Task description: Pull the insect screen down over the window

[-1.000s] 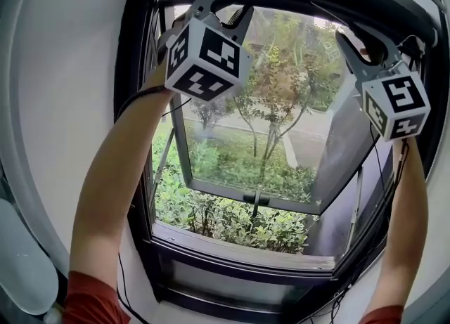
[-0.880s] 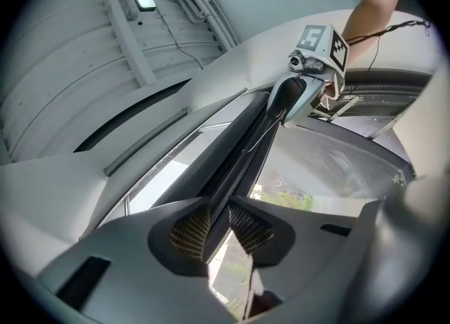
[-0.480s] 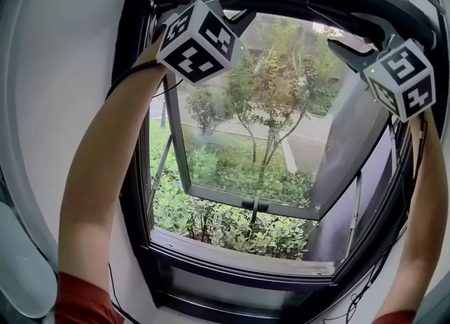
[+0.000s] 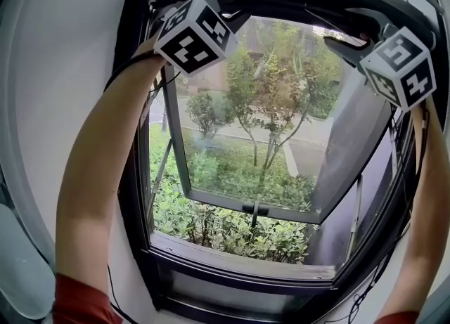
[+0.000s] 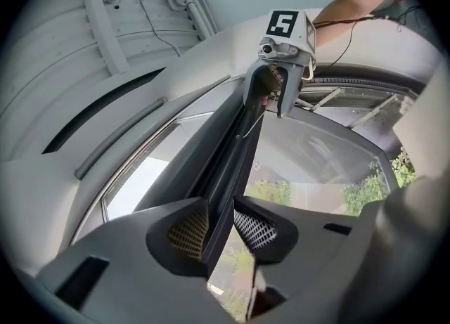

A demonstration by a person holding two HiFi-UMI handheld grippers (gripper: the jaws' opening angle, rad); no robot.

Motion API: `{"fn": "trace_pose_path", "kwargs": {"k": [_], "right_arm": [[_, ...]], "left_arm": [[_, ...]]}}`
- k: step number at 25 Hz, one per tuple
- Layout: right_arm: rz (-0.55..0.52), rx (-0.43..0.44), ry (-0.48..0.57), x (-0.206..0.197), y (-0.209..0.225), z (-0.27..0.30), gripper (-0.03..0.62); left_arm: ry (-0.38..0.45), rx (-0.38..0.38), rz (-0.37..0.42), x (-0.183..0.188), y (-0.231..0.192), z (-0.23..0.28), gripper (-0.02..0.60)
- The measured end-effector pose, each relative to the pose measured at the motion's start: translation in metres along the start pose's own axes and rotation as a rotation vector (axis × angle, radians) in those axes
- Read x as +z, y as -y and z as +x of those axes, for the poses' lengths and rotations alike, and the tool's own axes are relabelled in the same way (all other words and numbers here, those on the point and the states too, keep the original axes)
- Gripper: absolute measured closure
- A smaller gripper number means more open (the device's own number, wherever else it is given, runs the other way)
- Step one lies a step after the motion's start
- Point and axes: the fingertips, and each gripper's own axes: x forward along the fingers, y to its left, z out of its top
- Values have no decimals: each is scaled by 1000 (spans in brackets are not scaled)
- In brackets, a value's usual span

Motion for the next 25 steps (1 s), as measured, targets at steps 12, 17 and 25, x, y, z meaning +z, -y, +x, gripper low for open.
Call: {"fn": "trace_pose_path", "kwargs": {"k": [12, 17, 25], "right_arm": [[30, -16, 19, -8, 12, 1, 309], [11, -23, 27, -4, 9, 4, 309], [-54, -72, -5, -6, 9, 5, 309]], "left_arm": [[34, -71, -19, 10, -3, -4, 466], [65, -103, -30, 9, -3, -5, 466], [64, -78, 20, 12, -1, -8, 466]]}}
